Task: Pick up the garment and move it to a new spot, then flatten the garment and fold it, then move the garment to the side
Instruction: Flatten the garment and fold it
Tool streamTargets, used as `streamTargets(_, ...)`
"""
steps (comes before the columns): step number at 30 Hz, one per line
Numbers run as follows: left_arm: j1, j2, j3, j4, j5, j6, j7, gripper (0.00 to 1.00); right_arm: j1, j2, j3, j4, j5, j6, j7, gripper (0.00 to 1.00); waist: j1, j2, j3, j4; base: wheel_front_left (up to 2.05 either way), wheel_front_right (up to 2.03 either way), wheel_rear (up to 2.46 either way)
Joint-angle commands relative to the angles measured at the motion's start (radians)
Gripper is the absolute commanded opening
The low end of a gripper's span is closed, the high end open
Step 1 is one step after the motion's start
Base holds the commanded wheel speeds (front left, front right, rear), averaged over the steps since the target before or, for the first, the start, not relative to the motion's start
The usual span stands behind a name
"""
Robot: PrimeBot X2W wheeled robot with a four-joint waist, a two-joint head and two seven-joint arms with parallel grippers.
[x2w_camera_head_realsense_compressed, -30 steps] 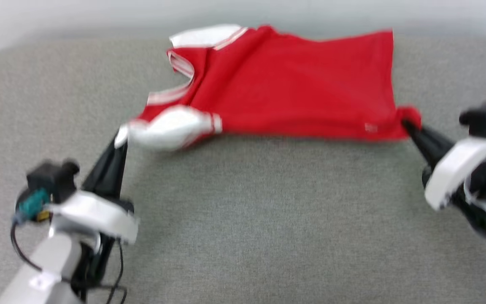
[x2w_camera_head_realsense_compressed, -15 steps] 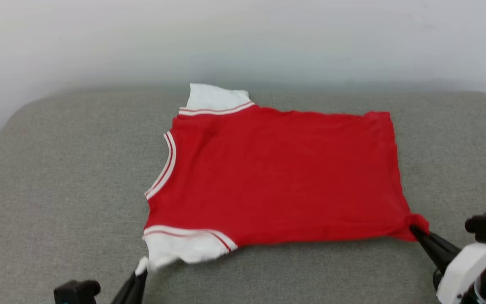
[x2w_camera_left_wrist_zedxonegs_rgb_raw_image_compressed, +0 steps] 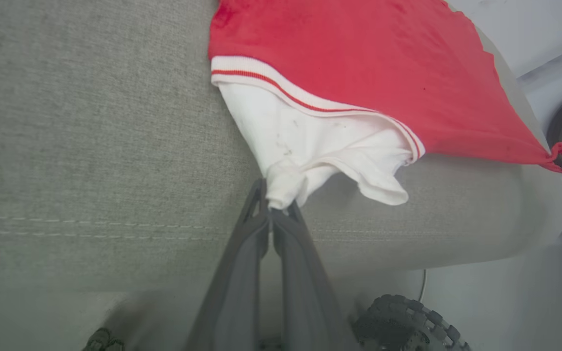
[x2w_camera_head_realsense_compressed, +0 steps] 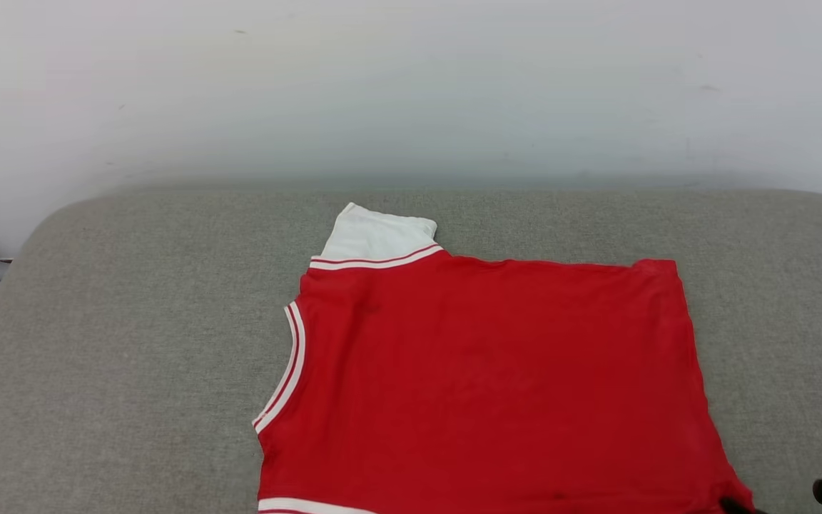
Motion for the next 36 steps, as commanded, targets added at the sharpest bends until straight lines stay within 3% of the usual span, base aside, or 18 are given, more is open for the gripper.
streamTargets(1, 0.008, 0.011, -0.001, -0.001, 0.003, 0.001, 0.004, 0.00, 0.028, -0.002, -0.019, -0.009, 0.005, -0.001, 0.010, 0.00, 0.0002, -0.0001, -0.002, 0.002, 0.00, 0.00, 0.00)
streamTargets(7, -0.025, 0.023, -0.007, -0.008, 0.034, -0.008, -0.003, 0.00, 0.061, 0.015, -0.086, -0.034, -0.026, -0.001, 0.035, 0.00, 0.0002, -0.0001, -0.002, 0.003, 0.00, 0.00, 0.00)
streamTargets(20, -0.271, 0.056, -0.003, 0.024, 0.153, -0.036, 0.001, 0.00, -0.001, 0.080, -0.180, -0.073, -0.084, -0.001, 0.076, 0.00, 0.0002, -0.0001, 0.019, -0.014, 0.00, 0.00, 0.00)
streamTargets(36, -0.652, 0.043, -0.015, 0.211, 0.221, -0.150, 0.057, 0.00, -0.181, 0.117, -0.194, -0.073, -0.108, -0.001, 0.128, 0.00, 0.0002, -0.0001, 0.190, -0.055, 0.00, 0.00, 0.00)
